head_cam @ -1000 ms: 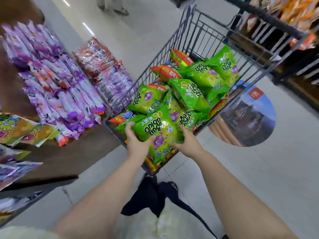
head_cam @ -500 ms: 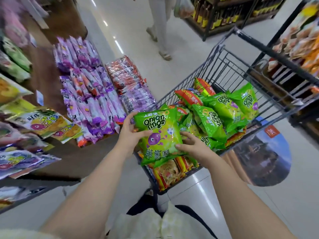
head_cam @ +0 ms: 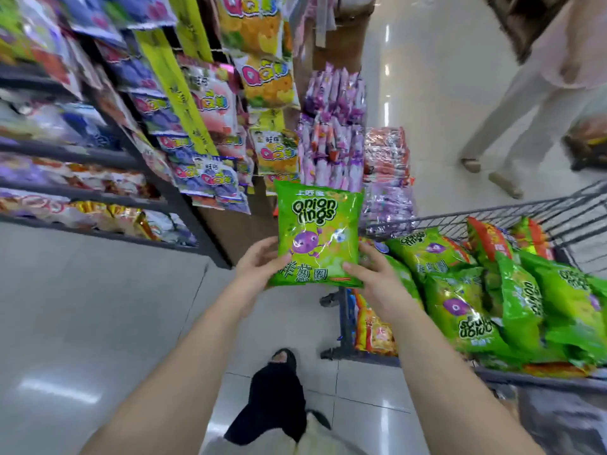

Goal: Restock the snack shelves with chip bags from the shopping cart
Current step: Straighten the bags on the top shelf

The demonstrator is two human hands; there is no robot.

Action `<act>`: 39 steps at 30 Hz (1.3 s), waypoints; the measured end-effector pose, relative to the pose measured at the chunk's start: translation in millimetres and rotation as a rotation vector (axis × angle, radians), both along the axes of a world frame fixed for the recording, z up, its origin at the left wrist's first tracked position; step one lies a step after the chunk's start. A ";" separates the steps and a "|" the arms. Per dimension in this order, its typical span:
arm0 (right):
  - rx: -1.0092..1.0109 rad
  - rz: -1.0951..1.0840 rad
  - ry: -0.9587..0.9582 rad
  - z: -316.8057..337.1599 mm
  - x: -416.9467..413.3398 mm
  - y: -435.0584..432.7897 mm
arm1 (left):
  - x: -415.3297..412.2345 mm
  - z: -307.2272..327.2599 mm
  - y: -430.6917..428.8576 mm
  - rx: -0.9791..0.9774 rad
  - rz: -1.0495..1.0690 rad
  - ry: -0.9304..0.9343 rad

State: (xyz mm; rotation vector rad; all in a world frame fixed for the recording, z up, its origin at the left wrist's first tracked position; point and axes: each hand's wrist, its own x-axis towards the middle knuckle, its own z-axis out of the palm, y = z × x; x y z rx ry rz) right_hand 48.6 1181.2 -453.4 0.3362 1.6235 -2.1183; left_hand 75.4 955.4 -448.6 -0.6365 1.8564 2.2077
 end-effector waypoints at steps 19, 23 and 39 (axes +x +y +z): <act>-0.034 0.447 0.308 96.9 15.2 -518.1 | 124.5 89.2 -448.7 -0.084 0.694 0.261; -0.086 0.461 0.395 133.5 13.4 -635.9 | 126.1 129.8 -557.2 -0.170 0.735 0.328; -0.228 0.430 0.794 292.2 -124.0 -984.6 | 2.7 302.1 -891.1 -0.552 0.842 0.564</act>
